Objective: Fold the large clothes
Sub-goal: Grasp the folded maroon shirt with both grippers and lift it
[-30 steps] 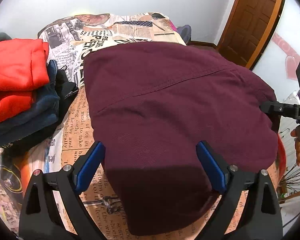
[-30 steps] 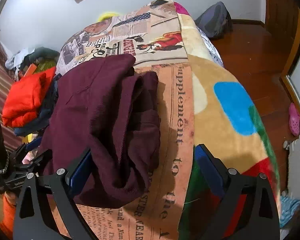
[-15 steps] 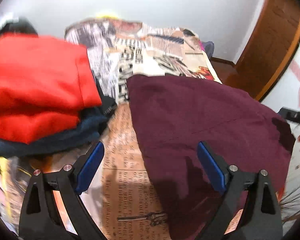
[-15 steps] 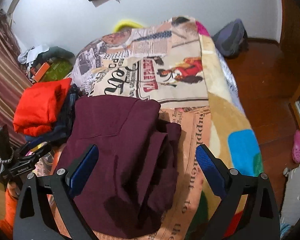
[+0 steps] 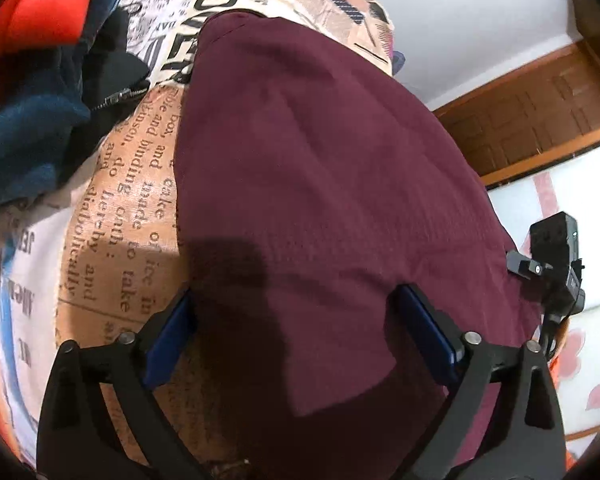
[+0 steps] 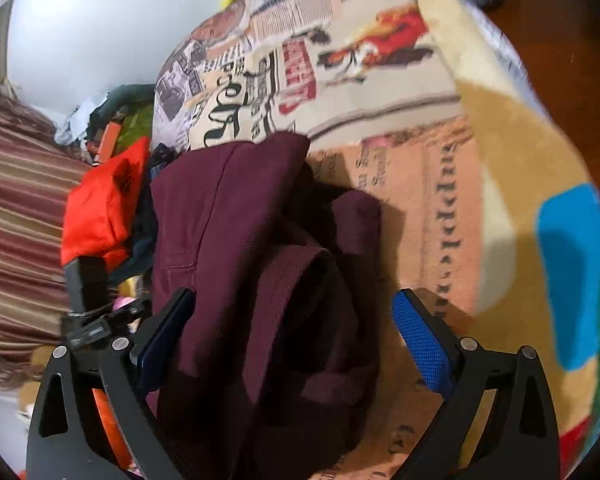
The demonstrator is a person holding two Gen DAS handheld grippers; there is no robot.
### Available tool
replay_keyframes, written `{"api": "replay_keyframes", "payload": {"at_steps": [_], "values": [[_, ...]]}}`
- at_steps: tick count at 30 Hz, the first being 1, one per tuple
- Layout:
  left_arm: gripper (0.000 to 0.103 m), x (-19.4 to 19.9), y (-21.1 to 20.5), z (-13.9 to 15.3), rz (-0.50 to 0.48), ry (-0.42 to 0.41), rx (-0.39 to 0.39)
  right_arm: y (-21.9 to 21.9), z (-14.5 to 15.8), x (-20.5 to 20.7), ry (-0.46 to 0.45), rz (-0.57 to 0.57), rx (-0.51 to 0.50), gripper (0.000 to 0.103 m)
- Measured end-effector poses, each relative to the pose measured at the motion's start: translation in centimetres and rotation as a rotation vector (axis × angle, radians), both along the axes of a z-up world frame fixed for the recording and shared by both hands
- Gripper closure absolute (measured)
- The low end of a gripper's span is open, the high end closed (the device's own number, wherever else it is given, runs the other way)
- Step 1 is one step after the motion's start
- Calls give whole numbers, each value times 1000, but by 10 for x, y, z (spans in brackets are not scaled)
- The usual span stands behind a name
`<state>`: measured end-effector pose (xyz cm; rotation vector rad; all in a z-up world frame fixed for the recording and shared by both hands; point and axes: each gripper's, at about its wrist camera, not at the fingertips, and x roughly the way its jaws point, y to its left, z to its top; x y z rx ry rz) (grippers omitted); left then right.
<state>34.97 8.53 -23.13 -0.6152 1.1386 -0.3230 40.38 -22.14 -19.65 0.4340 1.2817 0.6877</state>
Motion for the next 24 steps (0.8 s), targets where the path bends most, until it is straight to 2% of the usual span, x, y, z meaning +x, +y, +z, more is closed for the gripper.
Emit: {"api": "replay_keyframes", "payload": {"at_steps": [2, 5, 7, 8, 12, 13, 14, 16, 19, 24], "values": [[4, 2, 1, -3, 0, 7, -26, 0, -8, 5, 48, 16, 43, 5], [5, 6, 3, -4, 4, 15, -48, 5, -10, 8, 64, 36, 75, 6], [12, 6, 2, -2, 5, 12, -39, 8, -10, 8, 76, 39, 88, 10], [15, 5, 2, 0, 7, 10, -33, 8, -9, 8, 80, 33, 89, 14], [42, 0, 7, 13, 28, -6, -30, 6, 2, 1, 61, 16, 73, 32], [49, -2, 8, 17, 29, -20, -32, 5, 7, -2, 46, 15, 61, 41], [52, -4, 10, 21, 26, -32, -32, 6, 13, -7, 27, 15, 47, 49], [61, -10, 11, 34, 13, -65, -17, 9, 21, -12, 18, 15, 37, 55], [70, -22, 10, 63, -8, -128, 22, 17, 34, -22, -1, 23, 10, 61], [72, -44, 23, 114, -19, -233, 68, 34, 70, -33, -65, 37, 0, 64]]}}
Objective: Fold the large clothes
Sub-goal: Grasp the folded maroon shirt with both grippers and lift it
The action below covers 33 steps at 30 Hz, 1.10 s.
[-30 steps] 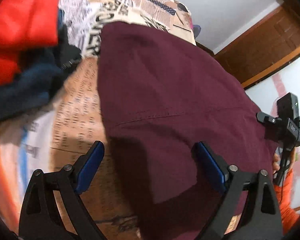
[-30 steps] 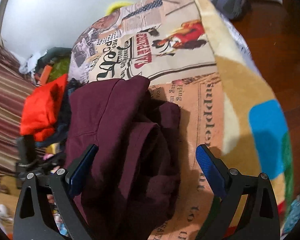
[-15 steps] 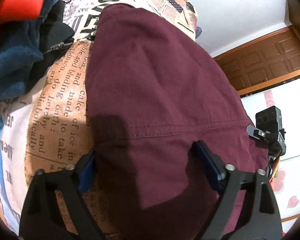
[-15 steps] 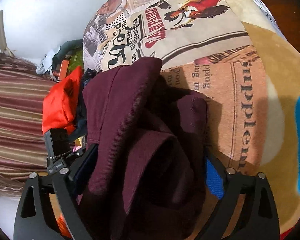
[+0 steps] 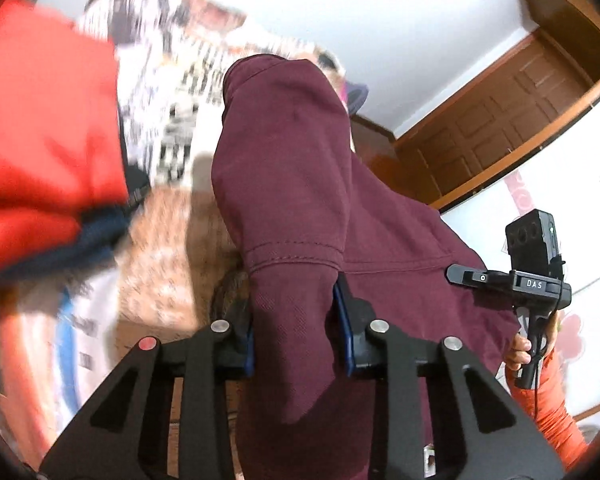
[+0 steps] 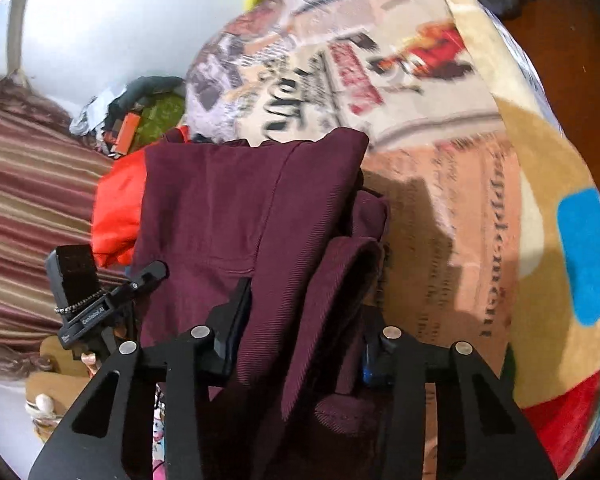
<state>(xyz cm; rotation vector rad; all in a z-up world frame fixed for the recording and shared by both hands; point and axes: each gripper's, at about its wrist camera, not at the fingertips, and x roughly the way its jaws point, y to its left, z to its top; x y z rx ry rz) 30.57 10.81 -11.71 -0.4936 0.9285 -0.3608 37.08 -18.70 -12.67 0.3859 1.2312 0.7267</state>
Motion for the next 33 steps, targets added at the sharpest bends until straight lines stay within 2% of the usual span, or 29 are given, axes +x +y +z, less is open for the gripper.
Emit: {"api": "replay_keyframes", "payload": {"at_steps": [4, 10, 14, 18, 21, 23, 26, 28, 30, 32, 33], "values": [[73, -12, 27, 47, 19, -105, 30, 28, 42, -2, -115, 26, 0, 64], [73, -23, 92, 121, 106, -257, 109, 95, 105, 12, -247, 89, 73, 64], [73, -36, 152, 151, 187, -308, 104, 152, 131, 24, -301, 147, 151, 64], [73, -43, 209, 162, 265, -327, 145, 216, 135, 37, -323, 206, 200, 64], [72, -38, 245, 150, 314, -302, 170, 261, 121, 51, -301, 236, 223, 64], [72, -26, 269, 129, 342, -254, 163, 286, 102, 62, -266, 247, 226, 64], [70, -4, 307, 80, 371, -127, 145, 320, 60, 77, -201, 255, 182, 64], [63, 9, 328, 44, 412, -64, 153, 343, 29, 90, -150, 251, 124, 63], [58, 14, 339, 22, 434, -41, 176, 359, -12, 105, -57, 246, 104, 62], [56, 17, 345, 14, 432, -50, 173, 363, -33, 113, 0, 240, 132, 58], [55, 17, 347, 14, 428, -56, 172, 363, -39, 117, 0, 245, 145, 57]]}}
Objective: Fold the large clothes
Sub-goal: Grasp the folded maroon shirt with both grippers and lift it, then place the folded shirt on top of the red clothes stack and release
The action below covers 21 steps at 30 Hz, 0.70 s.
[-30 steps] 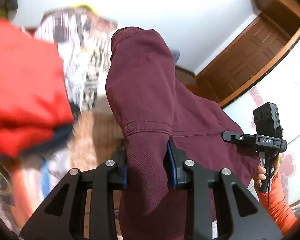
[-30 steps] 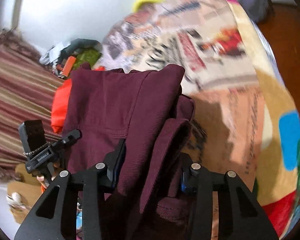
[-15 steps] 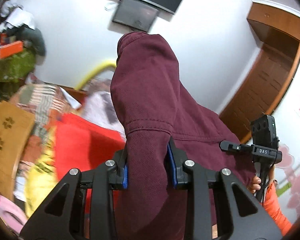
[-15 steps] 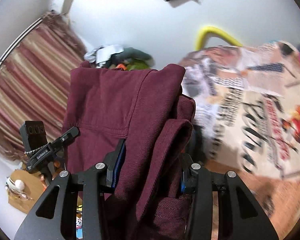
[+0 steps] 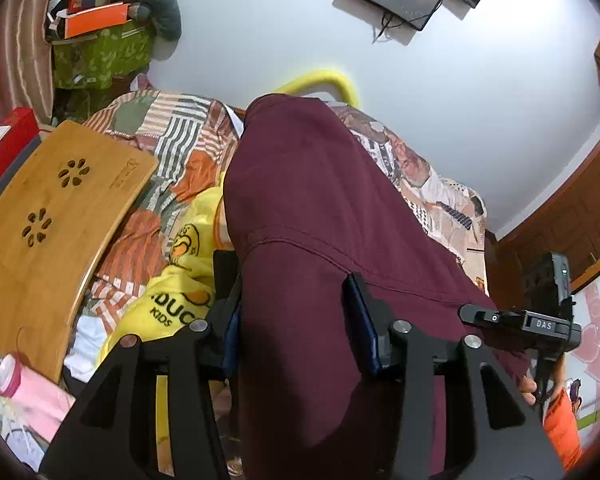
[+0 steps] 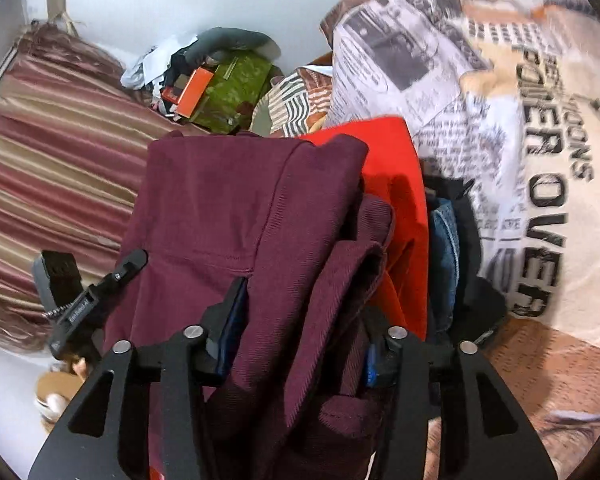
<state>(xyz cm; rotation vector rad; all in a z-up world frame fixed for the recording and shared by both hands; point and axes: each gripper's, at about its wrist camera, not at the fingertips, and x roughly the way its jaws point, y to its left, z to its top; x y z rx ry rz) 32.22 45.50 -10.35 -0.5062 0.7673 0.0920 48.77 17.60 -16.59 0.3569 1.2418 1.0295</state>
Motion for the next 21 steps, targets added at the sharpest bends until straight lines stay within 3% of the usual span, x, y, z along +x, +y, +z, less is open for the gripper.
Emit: {"api": "replay_keyframes", "payload": {"at_steps": [3, 5, 9, 12, 16, 21], "values": [[51, -5, -7, 6, -14, 10, 33, -3, 5, 4, -38, 19, -16, 52], [46, -9, -16, 13, -8, 25, 98, -7, 14, -1, -68, 23, -65, 44], [41, -17, -37, 27, 32, 39, 241, -19, 47, -19, -233, -3, -216, 39], [41, -26, -44, 37, 69, 44, 282, -38, 73, -36, -338, -30, -239, 39], [41, -54, -61, 62, 100, -7, 337, -63, 111, -63, -471, -63, -212, 39], [41, -113, -112, 114, 113, -138, 459, -90, 162, -116, -662, -105, -130, 39]]}}
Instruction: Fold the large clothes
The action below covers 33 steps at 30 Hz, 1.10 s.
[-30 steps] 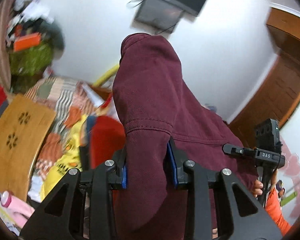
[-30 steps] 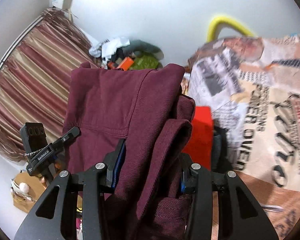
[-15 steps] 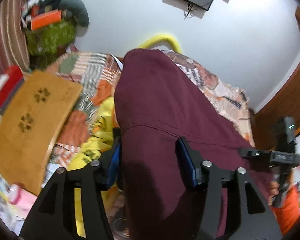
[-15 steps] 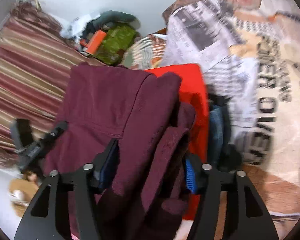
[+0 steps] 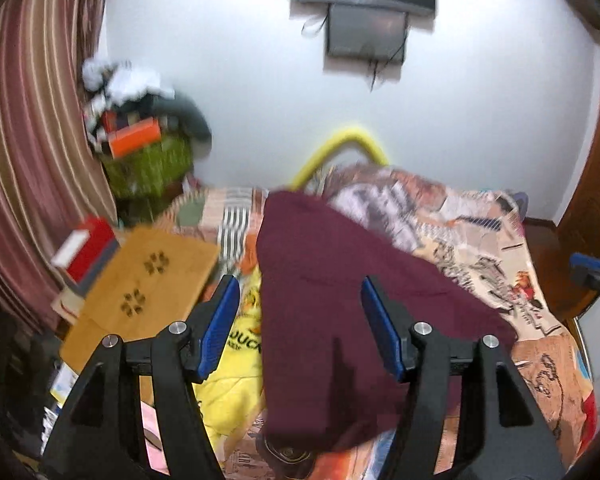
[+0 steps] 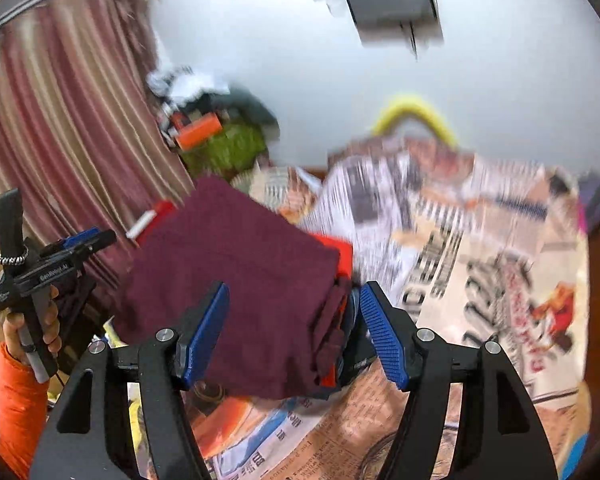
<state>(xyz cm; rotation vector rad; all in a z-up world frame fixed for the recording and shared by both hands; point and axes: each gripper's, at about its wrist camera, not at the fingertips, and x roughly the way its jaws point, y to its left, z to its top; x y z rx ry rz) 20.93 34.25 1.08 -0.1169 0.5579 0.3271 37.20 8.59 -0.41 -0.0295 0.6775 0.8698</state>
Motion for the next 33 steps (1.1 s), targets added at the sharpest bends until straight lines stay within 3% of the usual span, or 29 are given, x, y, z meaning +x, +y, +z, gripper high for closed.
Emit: {"api": "replay_keyframes", "payload": {"at_steps": [6, 10, 17, 22, 24, 26, 30, 33], "values": [[34, -86, -69, 49, -26, -196, 106, -29, 46, -69, -165, 20, 129, 39], [32, -142, -111, 63, -35, -326, 177, -48, 61, -114, -269, 30, 207, 39], [27, -206, -166, 51, -23, -477, 256, -62, 61, -188, -439, 18, 280, 39], [18, -230, -180, 33, -18, -513, 209, -63, 46, -211, -497, -21, 293, 39], [15, -236, -180, 28, -13, -524, 176, -65, 41, -217, -522, -46, 282, 34], [10, -243, -182, 24, -7, -535, 165, -65, 40, -222, -533, -57, 277, 18], [4, -252, -190, 20, 28, -545, 186, -66, 35, -230, -565, -95, 271, 3], [4, -255, -193, 19, 33, -546, 191, -70, 34, -229, -571, -120, 277, 0]]}}
